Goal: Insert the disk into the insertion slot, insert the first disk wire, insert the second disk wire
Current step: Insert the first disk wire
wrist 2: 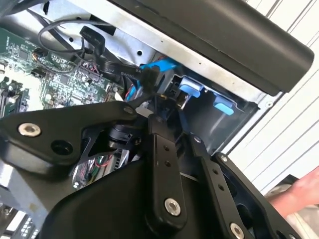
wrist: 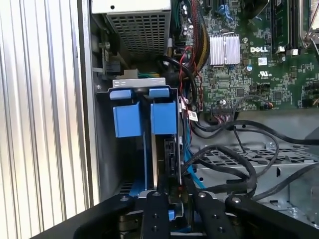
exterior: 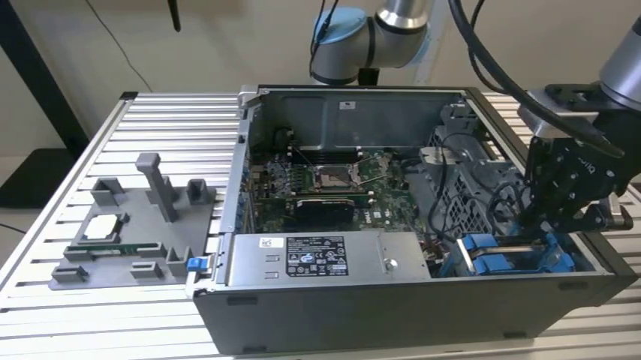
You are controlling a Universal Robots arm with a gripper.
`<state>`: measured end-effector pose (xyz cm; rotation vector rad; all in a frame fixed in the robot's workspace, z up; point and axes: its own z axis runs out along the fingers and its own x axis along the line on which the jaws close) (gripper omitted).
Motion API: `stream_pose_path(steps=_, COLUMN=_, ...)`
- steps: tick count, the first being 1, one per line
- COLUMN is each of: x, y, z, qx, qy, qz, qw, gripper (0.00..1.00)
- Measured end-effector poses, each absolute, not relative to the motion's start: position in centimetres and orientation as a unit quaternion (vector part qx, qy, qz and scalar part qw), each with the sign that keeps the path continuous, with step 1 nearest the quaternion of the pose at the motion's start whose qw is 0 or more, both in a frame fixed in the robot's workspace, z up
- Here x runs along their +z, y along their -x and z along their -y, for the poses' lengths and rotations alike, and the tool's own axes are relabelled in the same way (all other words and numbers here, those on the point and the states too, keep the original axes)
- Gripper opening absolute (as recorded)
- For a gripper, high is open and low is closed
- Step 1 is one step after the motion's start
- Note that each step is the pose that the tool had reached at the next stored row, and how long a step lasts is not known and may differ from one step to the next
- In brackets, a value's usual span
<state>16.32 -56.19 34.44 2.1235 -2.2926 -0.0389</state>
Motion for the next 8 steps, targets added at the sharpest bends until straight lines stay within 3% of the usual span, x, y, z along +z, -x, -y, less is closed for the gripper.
stream_pose_path(steps=8, x=36.2, y=-16.3, z=56.2, qx=-0.013, qy=-0.68, qz=0.733, qw=0.008, gripper=1.0)
